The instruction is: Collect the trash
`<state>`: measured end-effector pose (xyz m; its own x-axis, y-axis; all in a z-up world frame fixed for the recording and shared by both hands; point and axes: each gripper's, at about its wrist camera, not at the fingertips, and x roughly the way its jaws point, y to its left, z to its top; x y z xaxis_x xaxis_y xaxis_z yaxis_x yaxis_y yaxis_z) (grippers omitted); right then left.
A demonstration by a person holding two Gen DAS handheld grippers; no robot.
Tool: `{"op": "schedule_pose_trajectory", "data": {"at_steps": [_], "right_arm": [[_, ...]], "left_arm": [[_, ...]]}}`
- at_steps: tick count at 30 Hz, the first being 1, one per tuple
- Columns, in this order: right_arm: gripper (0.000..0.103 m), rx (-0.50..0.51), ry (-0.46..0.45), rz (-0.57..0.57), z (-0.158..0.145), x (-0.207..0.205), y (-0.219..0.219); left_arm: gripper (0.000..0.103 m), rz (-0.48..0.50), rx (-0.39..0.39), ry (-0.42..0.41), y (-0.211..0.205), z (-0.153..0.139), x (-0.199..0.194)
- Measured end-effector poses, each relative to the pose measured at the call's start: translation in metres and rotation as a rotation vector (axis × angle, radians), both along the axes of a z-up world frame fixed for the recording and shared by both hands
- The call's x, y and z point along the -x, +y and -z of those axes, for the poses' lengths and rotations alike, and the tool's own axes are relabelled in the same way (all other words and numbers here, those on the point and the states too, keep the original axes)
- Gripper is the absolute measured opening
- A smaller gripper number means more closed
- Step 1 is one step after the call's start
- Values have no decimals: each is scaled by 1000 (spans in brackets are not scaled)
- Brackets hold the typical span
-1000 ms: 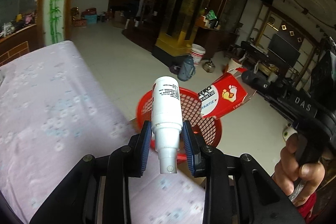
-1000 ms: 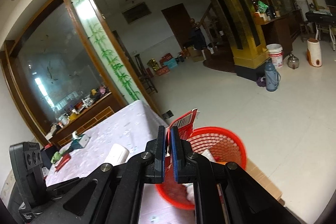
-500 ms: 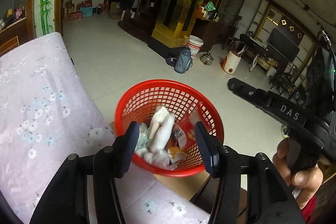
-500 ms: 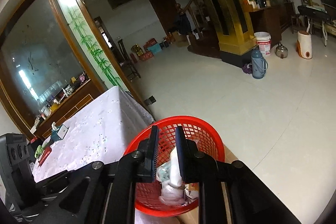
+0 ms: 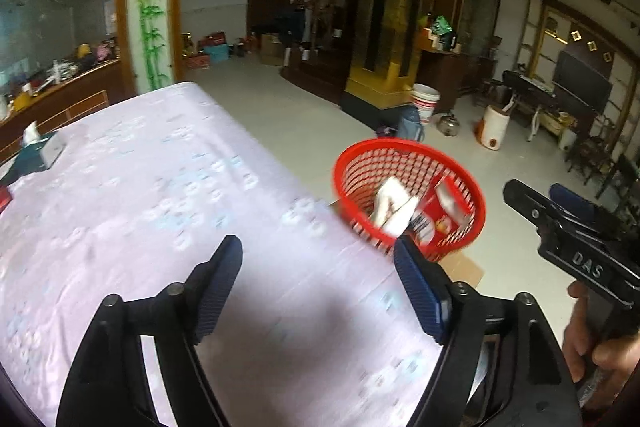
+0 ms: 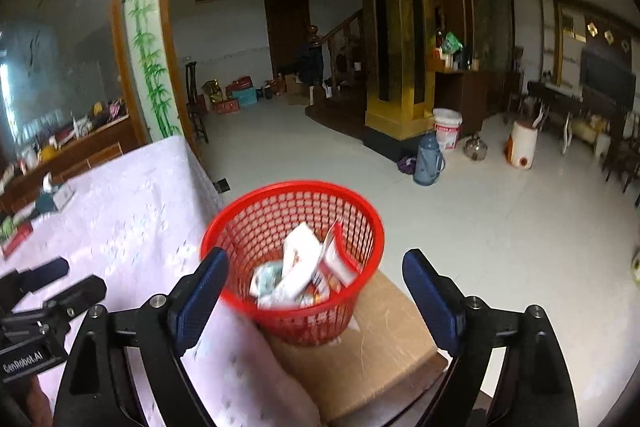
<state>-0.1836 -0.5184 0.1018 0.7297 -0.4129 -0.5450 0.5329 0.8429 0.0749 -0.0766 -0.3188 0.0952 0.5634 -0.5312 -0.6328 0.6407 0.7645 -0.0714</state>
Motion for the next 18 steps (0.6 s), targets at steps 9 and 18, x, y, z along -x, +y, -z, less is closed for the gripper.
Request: {"op": "schedule_pose_trajectory", "data": {"at_steps": [9,18], "right_arm": [[93,75,14,21,7,24,51],[93,114,31,19,12,34,67]], "left_arm": [[84,-93,-28,-102,65,18,37],[85,-116,-22,-136,80,21,60]]}}
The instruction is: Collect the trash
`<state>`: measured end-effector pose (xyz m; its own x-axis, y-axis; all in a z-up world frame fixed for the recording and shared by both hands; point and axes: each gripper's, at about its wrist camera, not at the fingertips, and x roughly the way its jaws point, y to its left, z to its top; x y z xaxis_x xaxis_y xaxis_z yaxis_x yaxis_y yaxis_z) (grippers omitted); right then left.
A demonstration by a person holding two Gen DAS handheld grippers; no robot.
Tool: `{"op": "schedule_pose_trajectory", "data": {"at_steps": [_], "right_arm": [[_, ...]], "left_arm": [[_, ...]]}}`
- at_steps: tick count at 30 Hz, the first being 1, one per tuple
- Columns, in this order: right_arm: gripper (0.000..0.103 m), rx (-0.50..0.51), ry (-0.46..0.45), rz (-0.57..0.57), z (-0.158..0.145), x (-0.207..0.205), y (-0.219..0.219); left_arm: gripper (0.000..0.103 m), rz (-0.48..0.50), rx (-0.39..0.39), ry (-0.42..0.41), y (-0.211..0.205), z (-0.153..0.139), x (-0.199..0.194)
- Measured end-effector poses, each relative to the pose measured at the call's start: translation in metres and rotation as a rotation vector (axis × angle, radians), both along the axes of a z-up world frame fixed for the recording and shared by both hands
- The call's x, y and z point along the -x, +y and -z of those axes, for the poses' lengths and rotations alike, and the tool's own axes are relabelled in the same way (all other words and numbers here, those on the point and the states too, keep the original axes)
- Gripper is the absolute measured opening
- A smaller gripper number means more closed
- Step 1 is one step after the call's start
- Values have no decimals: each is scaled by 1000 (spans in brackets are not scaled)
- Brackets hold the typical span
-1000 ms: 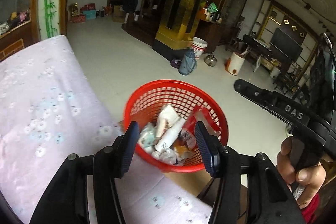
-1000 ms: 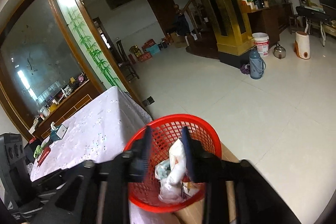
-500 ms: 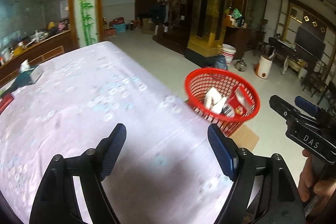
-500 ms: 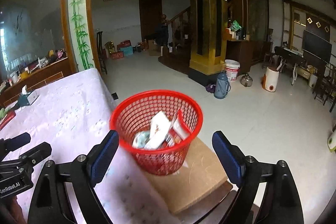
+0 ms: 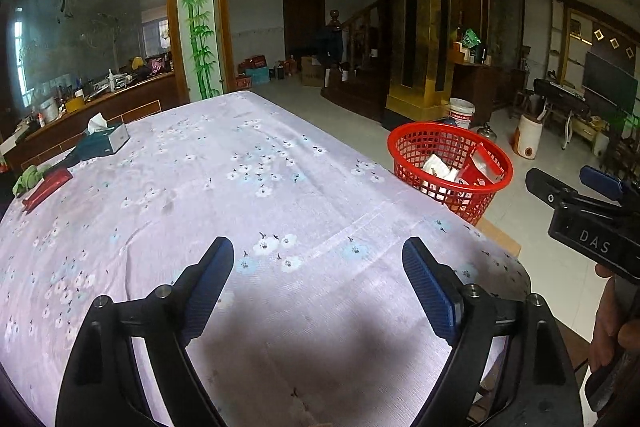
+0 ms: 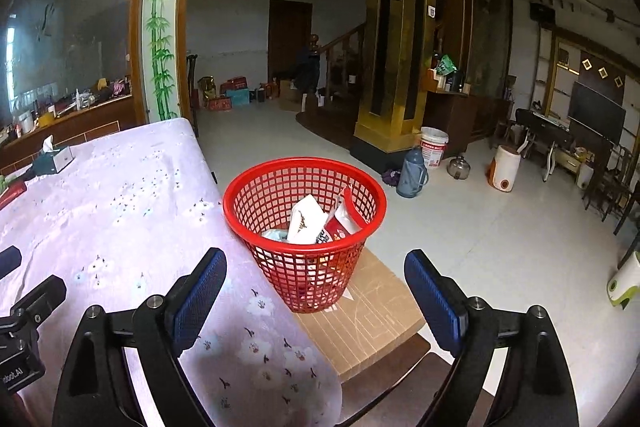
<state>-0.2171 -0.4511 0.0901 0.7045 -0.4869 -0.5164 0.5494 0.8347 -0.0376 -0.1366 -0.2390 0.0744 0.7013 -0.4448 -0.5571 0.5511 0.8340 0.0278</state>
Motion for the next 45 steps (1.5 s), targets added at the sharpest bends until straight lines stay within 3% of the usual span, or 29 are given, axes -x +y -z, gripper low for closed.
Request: {"op": "schedule_pose_trajectory", "data": {"at_steps": [25,45], "right_arm": [[93,20,6,-6,4,-1,7],[94,31,17,-18,8,-7,16]], "left_arm": [[95,-44,-35,-6,-2,8,11],[96,-92,-76,-57,2,9,13]]}}
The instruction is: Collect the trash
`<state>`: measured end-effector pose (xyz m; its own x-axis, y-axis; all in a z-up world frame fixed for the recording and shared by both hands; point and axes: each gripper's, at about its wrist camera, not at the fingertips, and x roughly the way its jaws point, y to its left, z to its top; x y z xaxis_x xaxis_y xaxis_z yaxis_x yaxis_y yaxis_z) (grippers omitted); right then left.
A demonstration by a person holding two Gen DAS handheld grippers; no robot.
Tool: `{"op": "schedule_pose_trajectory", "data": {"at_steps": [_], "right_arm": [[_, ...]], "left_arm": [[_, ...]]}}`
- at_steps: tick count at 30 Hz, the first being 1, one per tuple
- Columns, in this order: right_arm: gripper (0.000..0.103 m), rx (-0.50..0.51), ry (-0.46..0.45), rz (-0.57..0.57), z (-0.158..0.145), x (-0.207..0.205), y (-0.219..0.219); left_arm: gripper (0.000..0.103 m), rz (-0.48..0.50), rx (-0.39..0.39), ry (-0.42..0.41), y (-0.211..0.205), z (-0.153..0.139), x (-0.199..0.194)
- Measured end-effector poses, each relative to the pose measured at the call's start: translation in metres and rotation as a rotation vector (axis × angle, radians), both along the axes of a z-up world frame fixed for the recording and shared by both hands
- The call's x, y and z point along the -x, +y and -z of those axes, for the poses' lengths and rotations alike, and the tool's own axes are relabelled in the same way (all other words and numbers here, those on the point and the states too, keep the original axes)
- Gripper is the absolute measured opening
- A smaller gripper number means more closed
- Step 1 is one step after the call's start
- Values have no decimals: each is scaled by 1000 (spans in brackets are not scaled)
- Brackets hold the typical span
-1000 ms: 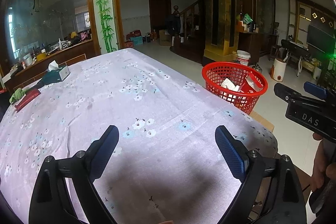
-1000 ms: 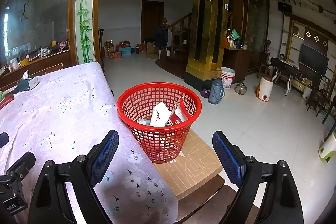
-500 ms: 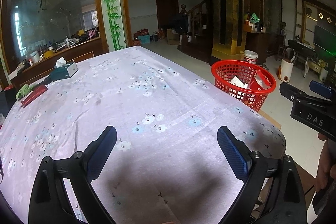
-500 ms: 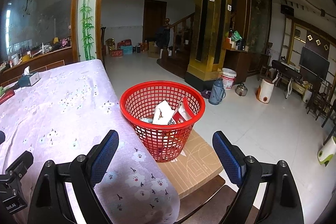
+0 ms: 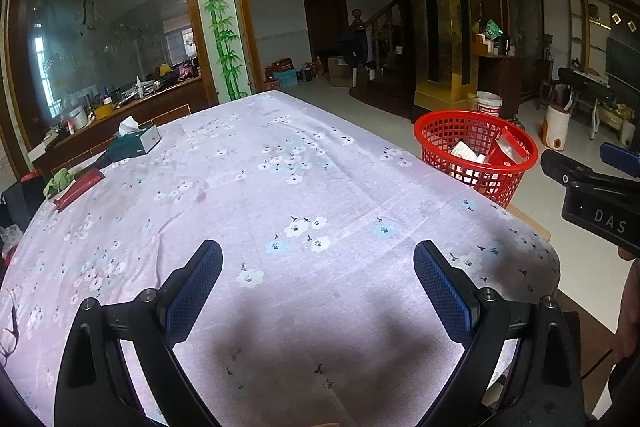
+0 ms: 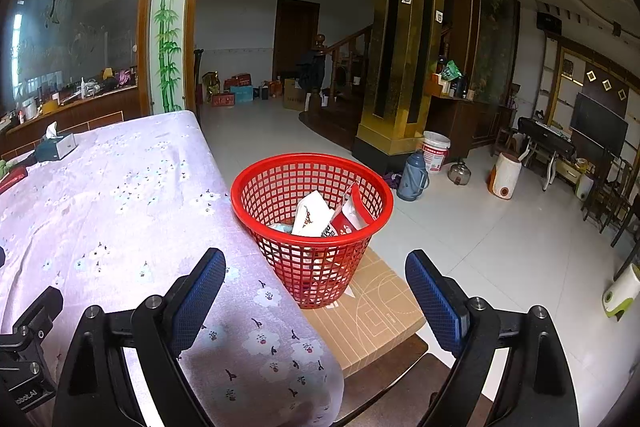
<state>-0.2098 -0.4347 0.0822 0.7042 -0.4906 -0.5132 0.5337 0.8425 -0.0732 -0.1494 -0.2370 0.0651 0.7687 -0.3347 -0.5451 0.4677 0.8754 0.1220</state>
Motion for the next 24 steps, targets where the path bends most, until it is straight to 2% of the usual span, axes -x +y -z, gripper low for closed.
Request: {"op": "schedule_pose_trajectory", "data": {"at_steps": [24], "right_arm": [[94,-2,15,3,7,2,0]], "left_arm": [[96,-7,11,29,3,4,-2]]}}
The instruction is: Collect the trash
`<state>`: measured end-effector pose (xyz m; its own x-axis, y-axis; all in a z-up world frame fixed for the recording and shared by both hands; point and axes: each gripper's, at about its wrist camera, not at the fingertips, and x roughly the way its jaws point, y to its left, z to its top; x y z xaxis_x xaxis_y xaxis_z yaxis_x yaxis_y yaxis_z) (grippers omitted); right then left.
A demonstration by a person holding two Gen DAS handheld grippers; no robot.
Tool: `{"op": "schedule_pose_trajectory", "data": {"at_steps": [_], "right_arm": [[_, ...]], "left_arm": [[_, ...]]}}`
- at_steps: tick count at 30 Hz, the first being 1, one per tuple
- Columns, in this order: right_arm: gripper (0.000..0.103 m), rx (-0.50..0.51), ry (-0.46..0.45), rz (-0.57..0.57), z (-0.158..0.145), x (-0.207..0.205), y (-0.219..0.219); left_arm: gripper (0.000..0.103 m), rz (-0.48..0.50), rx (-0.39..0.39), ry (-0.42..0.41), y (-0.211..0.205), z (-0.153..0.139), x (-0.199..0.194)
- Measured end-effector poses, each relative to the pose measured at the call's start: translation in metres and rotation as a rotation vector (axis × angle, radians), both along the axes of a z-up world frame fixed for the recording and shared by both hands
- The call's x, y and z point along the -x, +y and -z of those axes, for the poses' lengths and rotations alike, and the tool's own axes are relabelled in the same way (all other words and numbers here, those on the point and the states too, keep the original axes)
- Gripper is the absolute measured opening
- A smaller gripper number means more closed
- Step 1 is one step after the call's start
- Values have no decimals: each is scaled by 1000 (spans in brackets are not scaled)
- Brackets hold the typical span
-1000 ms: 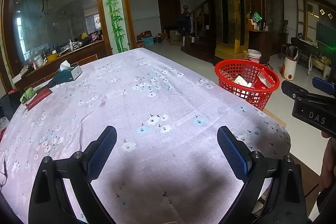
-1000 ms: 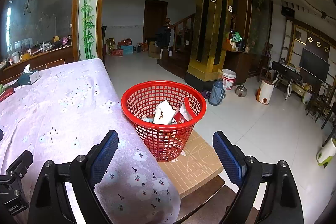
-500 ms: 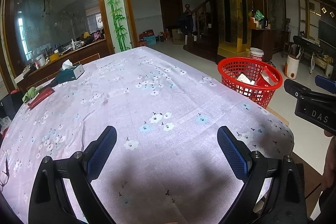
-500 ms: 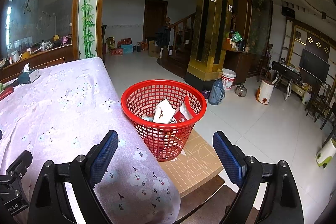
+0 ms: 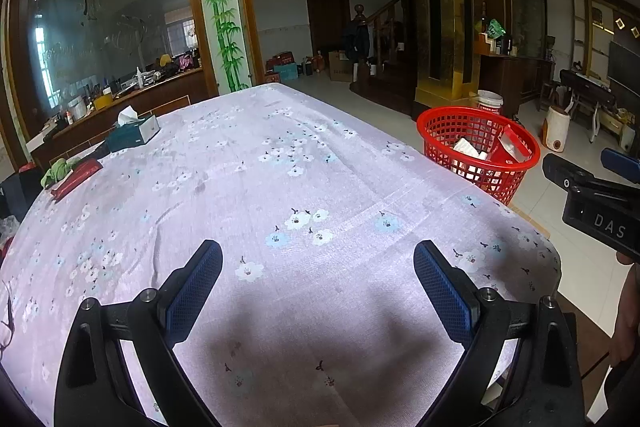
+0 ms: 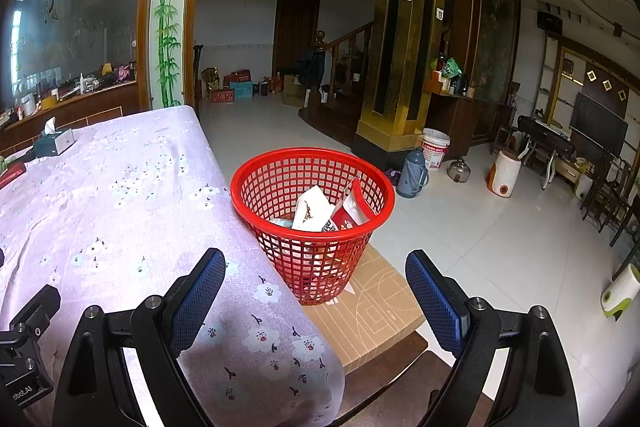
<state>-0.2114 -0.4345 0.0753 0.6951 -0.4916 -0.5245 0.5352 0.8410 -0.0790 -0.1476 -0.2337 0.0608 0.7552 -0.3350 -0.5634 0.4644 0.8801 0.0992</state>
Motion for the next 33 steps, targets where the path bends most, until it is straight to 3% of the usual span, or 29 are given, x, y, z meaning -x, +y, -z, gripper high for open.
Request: {"op": "schedule_pose_trajectory", "data": {"at_steps": [14,19,24,29,33], "right_arm": [[94,-3,1,-1,0,-1,0],[94,-35,17,-72,-2,-10,10],[95,-129,70,-250,2,-34,45],[95,-245,183,-472,17,-73,107],[95,-252,257,-539,34,-108,152]], "left_arm": [[96,-4,6,3,1,1,-1],[96,-38,45,47,18,-3,-11],[96,-170,59,92,66,-5,-31],[96,-418,25,157,145,6,-55],[96,-538,45,248,202,23,-72]]}}
